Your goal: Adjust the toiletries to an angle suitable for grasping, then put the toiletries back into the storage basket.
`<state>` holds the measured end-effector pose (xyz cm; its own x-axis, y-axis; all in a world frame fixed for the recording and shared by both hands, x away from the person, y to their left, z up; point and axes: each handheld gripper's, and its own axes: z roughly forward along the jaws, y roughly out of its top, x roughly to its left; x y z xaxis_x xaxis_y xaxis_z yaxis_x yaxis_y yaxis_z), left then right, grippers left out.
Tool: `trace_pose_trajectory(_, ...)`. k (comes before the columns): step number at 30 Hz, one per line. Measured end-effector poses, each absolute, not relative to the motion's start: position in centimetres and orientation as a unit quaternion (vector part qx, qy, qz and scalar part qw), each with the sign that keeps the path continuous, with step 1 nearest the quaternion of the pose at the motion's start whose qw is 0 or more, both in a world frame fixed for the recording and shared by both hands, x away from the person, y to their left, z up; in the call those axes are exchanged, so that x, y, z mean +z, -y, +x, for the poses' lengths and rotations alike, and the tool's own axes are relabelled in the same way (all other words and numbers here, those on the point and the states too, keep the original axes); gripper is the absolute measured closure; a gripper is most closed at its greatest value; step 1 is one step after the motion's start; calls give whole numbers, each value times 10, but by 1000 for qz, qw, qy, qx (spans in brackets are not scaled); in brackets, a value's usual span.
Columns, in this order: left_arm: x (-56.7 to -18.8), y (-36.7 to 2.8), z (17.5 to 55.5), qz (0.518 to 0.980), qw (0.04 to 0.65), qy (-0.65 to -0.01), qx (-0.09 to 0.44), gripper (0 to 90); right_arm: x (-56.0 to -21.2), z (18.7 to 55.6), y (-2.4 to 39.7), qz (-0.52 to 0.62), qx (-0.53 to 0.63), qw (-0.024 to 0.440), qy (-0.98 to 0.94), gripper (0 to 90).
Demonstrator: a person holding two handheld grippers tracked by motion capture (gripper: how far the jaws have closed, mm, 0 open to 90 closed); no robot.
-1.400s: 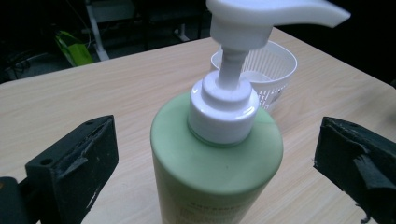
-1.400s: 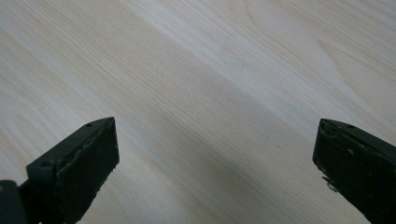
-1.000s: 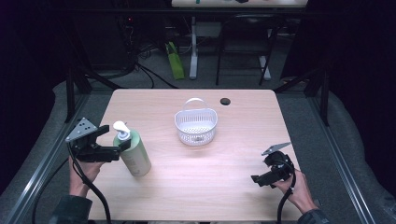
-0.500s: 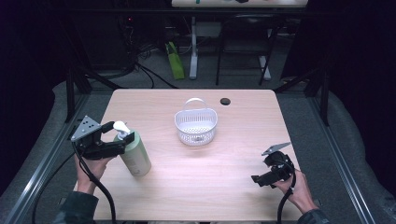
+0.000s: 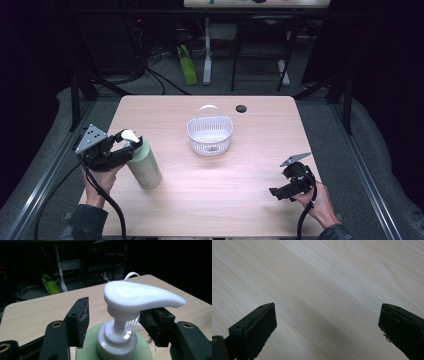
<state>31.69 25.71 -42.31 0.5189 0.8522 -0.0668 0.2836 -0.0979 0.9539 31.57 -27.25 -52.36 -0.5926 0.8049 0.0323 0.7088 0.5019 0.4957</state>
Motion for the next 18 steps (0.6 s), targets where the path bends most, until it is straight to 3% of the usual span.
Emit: trace_pose_trajectory(18,-426,-252,314,675,544,-411,282,618,-524,316,273,439,235,104,-861,14)
